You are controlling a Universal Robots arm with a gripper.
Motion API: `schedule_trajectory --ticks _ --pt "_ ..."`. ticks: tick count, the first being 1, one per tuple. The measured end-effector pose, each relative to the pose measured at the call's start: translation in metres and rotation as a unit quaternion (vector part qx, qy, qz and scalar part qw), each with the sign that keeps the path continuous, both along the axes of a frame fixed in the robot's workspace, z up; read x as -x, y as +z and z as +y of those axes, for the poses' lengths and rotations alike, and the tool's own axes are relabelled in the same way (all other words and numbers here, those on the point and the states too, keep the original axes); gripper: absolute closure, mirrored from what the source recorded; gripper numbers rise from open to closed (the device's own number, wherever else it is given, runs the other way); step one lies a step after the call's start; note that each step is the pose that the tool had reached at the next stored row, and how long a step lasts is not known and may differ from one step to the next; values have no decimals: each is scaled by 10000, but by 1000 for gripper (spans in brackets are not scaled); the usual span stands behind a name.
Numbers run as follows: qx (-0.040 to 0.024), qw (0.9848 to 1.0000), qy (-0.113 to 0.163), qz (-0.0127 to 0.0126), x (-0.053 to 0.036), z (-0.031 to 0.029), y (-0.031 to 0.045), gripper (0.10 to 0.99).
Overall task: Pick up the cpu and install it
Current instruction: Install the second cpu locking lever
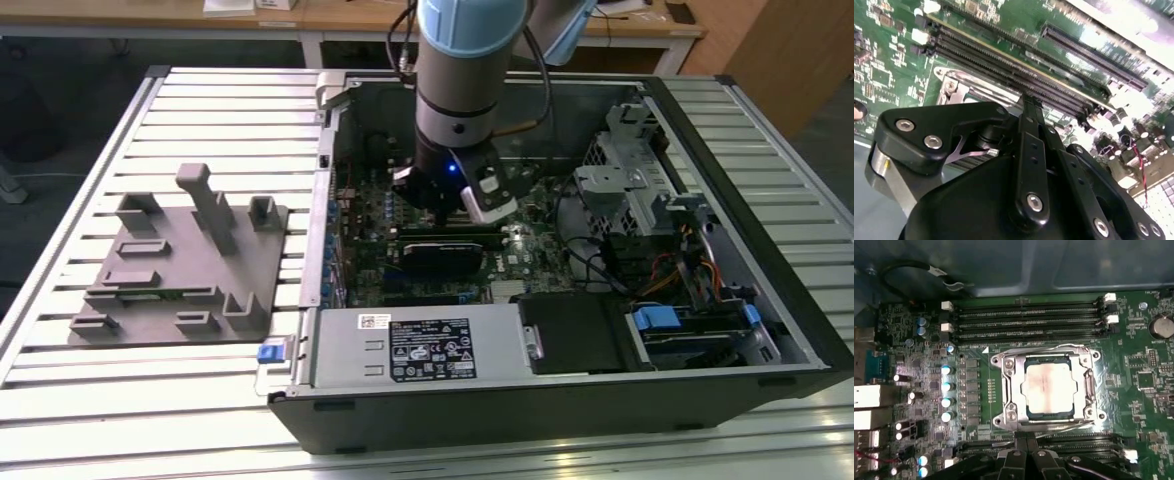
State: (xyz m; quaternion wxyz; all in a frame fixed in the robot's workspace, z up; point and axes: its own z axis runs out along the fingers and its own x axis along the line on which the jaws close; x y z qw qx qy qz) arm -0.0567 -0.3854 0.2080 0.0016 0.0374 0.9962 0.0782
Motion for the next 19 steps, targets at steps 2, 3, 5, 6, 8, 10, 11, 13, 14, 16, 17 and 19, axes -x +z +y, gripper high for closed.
schedule_trajectory --ticks 2,3,5,6,8,10,11,13,14,16,17,19 --pt "-117 9999 -1 -1 5 -4 -6 980" --pt "-157 9999 0 -1 7 -11 -10 980" --pt "-209 9998 -1 -1 21 -31 -14 980" --pt "-223 9998 -1 -1 31 -38 -16 980" --pt "-251 9997 0 -1 53 -53 -18 980" --pt "-280 9996 0 -1 83 -66 -20 980" --pt "-298 9996 -1 0 97 -71 -21 980" --pt "-327 9995 -1 0 109 -78 -23 980" --pt "-336 9994 0 -1 109 -81 -23 980" --pt "-339 9994 0 -1 110 -99 -24 980" --pt "-339 9994 0 -1 110 -111 -25 980" --pt "-339 9994 -1 -1 110 -134 -25 980"
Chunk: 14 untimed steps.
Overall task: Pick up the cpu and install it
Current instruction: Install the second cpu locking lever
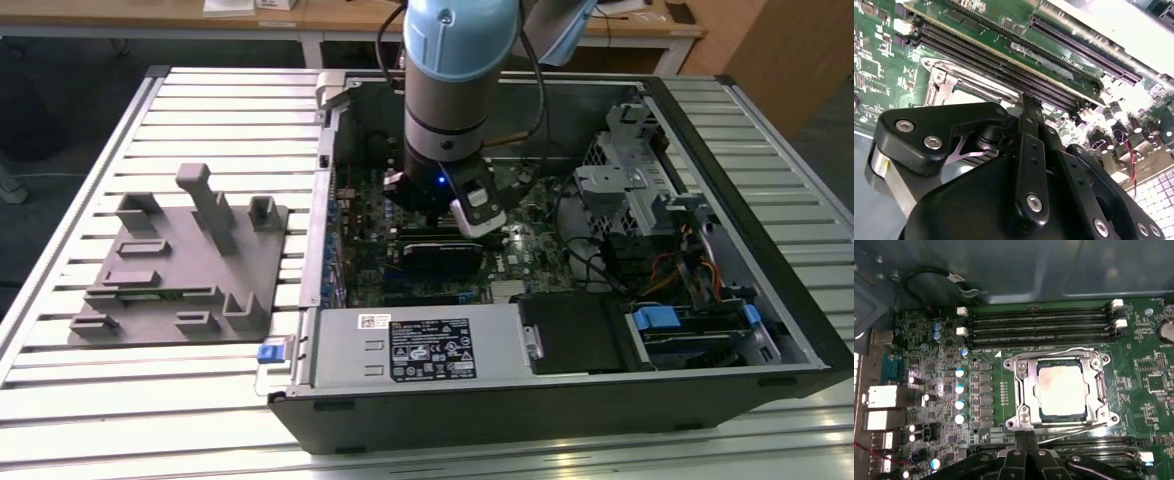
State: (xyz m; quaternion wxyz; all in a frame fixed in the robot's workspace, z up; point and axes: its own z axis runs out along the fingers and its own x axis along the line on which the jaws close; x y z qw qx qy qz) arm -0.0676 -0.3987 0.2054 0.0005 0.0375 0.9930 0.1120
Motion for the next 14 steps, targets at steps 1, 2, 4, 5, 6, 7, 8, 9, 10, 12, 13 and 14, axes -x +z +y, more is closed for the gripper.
schedule_trajectory --ticks 1,2,4,5,6,7,8,9,10,12,13,14 --pt "1 10000 0 0 0 -9 0 980" --pt "0 10000 0 0 0 -16 -1 980" --pt "-23 10000 0 0 8 -30 -4 980" --pt "-39 10000 0 0 13 -33 -9 980" --pt "-57 10000 0 0 19 -33 -15 980" --pt "-74 10000 1 0 28 -34 -23 980" --pt "-90 10000 1 0 38 -33 -32 980" --pt "-105 9999 2 -1 44 -33 -42 980" --pt "-118 9999 3 -1 47 -33 -53 980" --pt "-138 9999 2 -1 58 -33 -76 980" --pt "-144 9999 2 -1 61 -33 -85 980" --pt "-152 9999 3 -1 62 -34 -93 980"
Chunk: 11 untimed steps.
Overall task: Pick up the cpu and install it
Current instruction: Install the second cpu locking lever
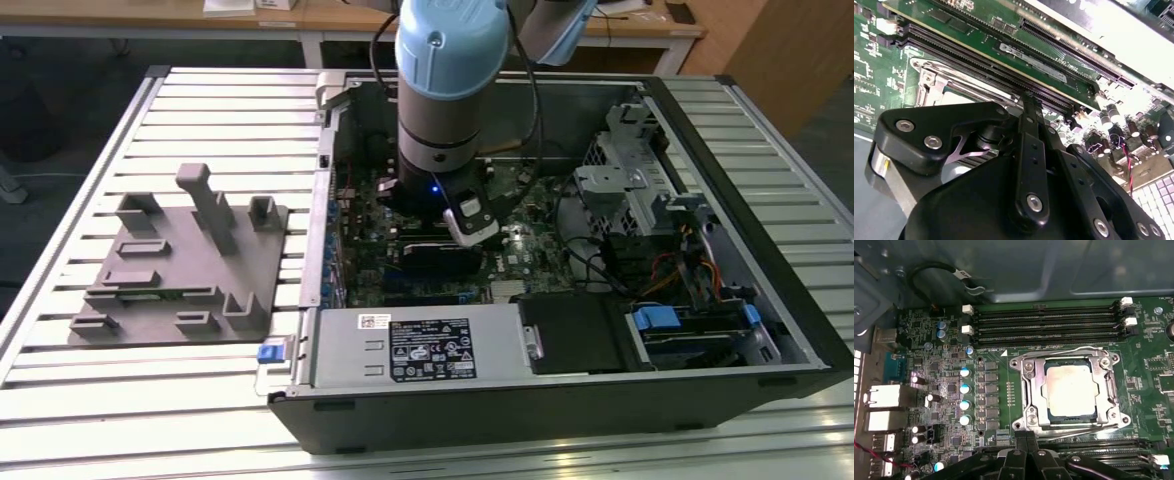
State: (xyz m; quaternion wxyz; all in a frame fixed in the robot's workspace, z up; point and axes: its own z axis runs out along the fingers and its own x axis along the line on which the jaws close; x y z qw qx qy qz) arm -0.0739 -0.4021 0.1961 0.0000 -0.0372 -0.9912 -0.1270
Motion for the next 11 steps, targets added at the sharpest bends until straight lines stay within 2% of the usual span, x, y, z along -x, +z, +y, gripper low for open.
schedule_trajectory --ticks 7,11 --pt "-73 10000 0 0 2 10 -15 980" --pt "-87 10000 0 0 6 16 -16 980"
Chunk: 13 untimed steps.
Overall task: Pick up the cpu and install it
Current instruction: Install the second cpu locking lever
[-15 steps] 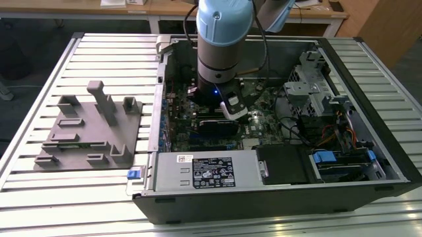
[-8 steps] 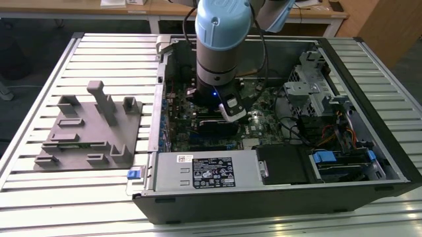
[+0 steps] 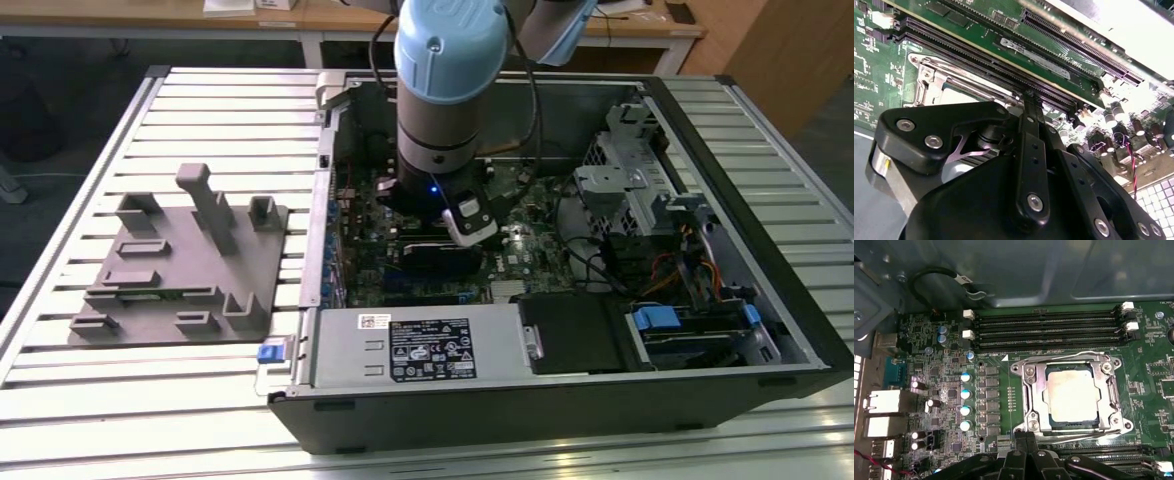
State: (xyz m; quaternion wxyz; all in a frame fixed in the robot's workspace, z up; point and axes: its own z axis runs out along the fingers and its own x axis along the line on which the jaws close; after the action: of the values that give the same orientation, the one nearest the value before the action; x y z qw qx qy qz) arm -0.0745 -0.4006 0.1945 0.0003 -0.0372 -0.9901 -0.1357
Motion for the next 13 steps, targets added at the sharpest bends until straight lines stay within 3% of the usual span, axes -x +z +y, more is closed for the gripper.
schedule_trajectory --ticks 13 --pt "-66 10000 4 0 24 51 -21 980"
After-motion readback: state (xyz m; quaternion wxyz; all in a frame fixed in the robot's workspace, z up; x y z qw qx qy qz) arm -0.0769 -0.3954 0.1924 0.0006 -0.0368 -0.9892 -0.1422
